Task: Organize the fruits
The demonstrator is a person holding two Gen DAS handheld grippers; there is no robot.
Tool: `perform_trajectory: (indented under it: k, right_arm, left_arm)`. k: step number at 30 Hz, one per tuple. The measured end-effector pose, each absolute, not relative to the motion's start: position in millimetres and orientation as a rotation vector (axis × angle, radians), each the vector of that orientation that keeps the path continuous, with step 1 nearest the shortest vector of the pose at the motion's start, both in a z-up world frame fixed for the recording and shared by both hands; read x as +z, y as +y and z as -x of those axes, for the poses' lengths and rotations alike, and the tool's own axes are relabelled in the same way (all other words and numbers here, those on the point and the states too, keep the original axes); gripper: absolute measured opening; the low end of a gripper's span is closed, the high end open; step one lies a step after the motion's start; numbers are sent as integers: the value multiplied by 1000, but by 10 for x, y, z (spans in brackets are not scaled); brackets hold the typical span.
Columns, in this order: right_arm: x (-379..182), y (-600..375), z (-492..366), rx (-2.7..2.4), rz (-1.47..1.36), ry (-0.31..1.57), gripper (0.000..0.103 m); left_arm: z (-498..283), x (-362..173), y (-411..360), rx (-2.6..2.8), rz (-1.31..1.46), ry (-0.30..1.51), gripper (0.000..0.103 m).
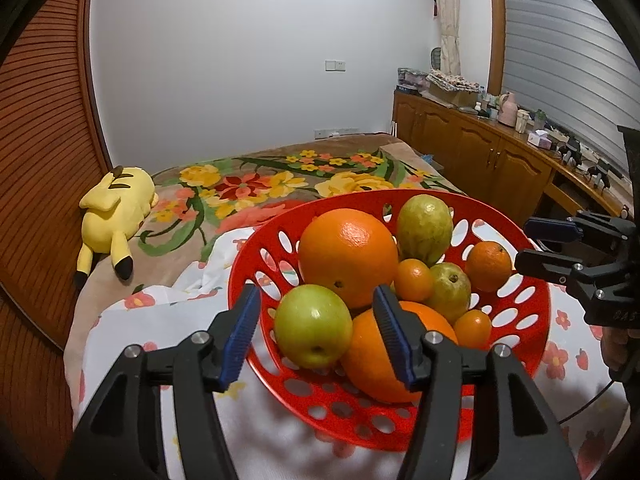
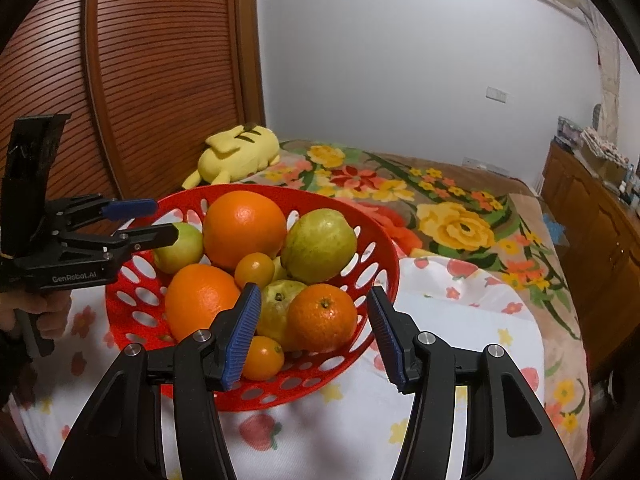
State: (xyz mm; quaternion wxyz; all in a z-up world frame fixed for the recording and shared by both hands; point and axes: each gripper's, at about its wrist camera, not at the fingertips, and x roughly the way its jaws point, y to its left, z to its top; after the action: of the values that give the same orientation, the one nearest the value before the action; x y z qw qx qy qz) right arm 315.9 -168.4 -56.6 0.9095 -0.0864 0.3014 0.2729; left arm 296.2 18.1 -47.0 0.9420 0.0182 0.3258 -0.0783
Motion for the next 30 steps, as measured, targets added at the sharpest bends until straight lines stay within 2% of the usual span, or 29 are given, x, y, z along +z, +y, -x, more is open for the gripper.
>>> perform_trajectory:
  k: [17, 22, 25, 26, 27, 28, 30]
  right_arm:
    - [-701, -1792, -2511, 486, 100, 631, 58]
    - [-725, -1859, -2335, 461, 87, 629, 59]
    - [-687, -1900, -2222, 446, 77, 604, 67]
    - [-668, -1908, -2193, 441, 73, 594, 69]
    - [-641, -1931, -2149, 437, 63, 582, 72]
    - [-627, -1940, -2126, 437, 58, 576, 74]
    - [-569, -1961, -2066, 435, 50, 557, 77]
  left_arm:
    - [-2090, -447, -5, -149, -33, 614, 62]
    - [-1835, -409, 11, -131, -23, 591, 70]
    - [-1715, -365, -7, -134, -14, 586, 72]
    - [-1671, -343, -6, -135, -10, 582, 77]
    - [-1647, -333, 1, -135, -7, 577, 88]
    - [-1613, -318, 7, -129, -5, 568, 92]
    - [-1529, -265, 10, -117, -8, 537, 94]
